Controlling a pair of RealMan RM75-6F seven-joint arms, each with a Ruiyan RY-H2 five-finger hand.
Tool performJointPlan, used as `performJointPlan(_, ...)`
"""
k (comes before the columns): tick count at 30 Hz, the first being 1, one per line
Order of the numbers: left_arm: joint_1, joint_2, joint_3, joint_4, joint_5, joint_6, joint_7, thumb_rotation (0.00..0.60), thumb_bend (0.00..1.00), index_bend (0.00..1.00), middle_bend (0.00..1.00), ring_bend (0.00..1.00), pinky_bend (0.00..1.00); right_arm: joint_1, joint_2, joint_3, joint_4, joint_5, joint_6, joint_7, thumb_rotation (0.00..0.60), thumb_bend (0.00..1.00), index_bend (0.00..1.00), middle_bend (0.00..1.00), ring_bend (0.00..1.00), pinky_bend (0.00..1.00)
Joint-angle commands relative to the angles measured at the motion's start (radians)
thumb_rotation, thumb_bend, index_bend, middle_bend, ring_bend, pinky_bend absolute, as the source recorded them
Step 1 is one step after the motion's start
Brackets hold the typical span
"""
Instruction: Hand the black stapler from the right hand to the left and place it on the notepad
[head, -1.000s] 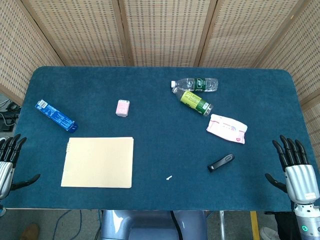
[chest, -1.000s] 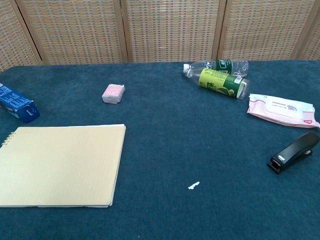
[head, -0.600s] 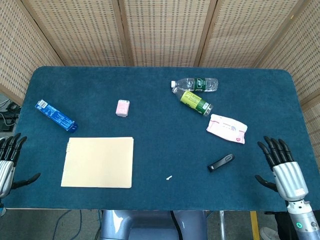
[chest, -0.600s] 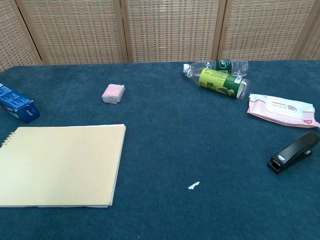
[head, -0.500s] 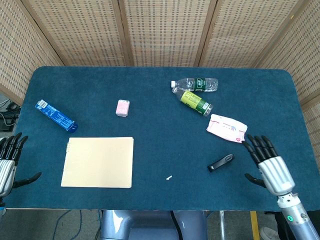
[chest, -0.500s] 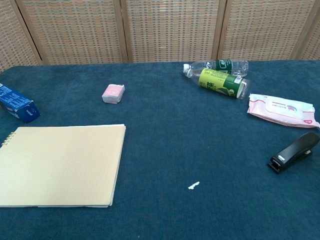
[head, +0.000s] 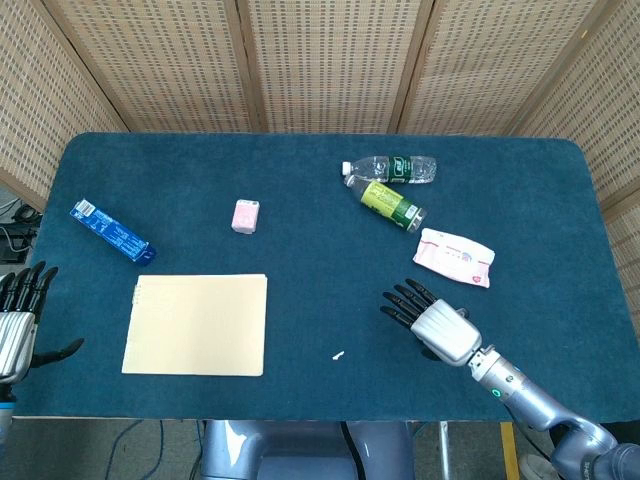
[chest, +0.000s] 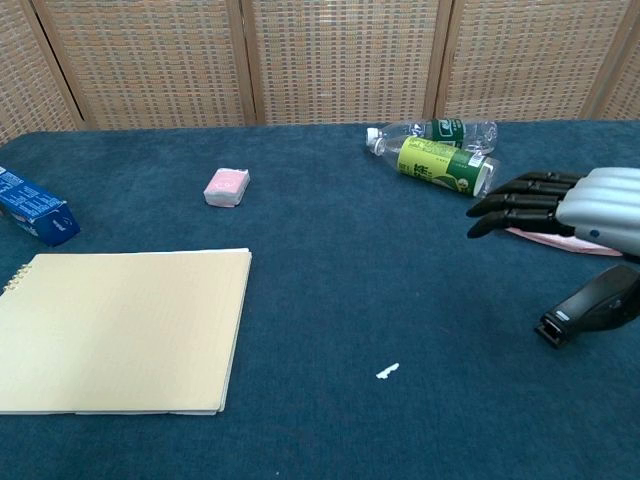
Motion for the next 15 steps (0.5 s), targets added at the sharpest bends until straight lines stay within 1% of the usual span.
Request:
performJointPlan(1, -0.003, -0.002, 0.0, 0.002, -0.005, -0.008, 0.003, 0.6, 0.0, 0.0, 0.0, 0.0, 0.0, 0.02, -0.017, -0.012, 0.022, 0.019, -0.03, -0.026, 0.6, 0.24, 0.19, 0.18, 0.08, 0.03)
performJointPlan(6, -0.006, -0.004, -0.001, 0.002, -0.01, -0.013, 0.006, 0.6, 0.0, 0.0, 0.0, 0.0, 0.0, 0.032, -0.043, -0.032, 0.073, 0.035, -0.053, -0.05, 0.6, 0.24, 0.21, 0.21, 0.09, 0.04)
performJointPlan(10, -0.007, -0.004, 0.002, 0.0, -0.006, -0.013, 0.009, 0.6, 0.0, 0.0, 0.0, 0.0, 0.0, 0.036, -0.086, -0.049, 0.155, 0.048, -0.066, -0.065, 0.6, 0.32, 0.24, 0.23, 0.16, 0.11)
performJointPlan(13, -0.008, -0.003, 0.003, -0.002, -0.003, -0.013, 0.006, 0.6, 0.0, 0.0, 0.0, 0.0, 0.0, 0.039, -0.126, -0.061, 0.239, 0.051, -0.063, -0.06, 0.6, 0.37, 0.25, 0.24, 0.17, 0.12)
performJointPlan(15, -0.008, -0.002, 0.003, -0.002, -0.001, -0.012, 0.004, 0.6, 0.0, 0.0, 0.0, 0.0, 0.0, 0.041, -0.137, -0.066, 0.265, 0.052, -0.063, -0.058, 0.6, 0.39, 0.27, 0.24, 0.18, 0.12)
